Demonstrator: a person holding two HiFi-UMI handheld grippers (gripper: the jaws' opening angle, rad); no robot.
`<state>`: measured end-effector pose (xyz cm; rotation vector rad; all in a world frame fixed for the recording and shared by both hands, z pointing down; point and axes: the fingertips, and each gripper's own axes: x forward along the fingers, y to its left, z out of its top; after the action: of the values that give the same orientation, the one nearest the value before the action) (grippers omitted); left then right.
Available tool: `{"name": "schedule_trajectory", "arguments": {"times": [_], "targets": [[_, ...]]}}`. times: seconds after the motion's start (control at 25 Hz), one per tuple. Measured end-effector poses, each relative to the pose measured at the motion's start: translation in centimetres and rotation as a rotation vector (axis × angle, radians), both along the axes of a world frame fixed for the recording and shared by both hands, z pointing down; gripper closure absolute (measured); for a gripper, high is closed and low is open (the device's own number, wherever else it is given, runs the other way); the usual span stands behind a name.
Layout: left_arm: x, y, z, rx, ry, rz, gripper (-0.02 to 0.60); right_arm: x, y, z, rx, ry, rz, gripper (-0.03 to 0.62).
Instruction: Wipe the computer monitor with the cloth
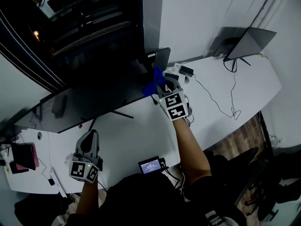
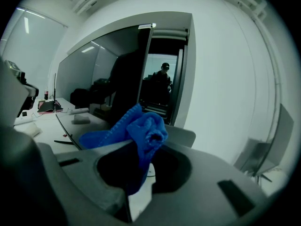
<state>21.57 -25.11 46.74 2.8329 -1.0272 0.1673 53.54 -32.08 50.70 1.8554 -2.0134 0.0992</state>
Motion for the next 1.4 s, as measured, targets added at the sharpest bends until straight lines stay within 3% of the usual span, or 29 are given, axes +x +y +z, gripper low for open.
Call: {"name": "schedule_trajectory", "arguments": {"times": [0.32,1.4], "targets": [[-0.7,0.4,1.6,-0.025,-0.037,-0.002,0.588,0.0,-0.1,4.3,-0.018,-0.037,0.015,0.528],[-5.3,0.8,3.5,-0.076,-0.059,-0.125,0.588,-1.0,-0.4,18.4,-0.248,-0.122,0.025,0.528]]}}
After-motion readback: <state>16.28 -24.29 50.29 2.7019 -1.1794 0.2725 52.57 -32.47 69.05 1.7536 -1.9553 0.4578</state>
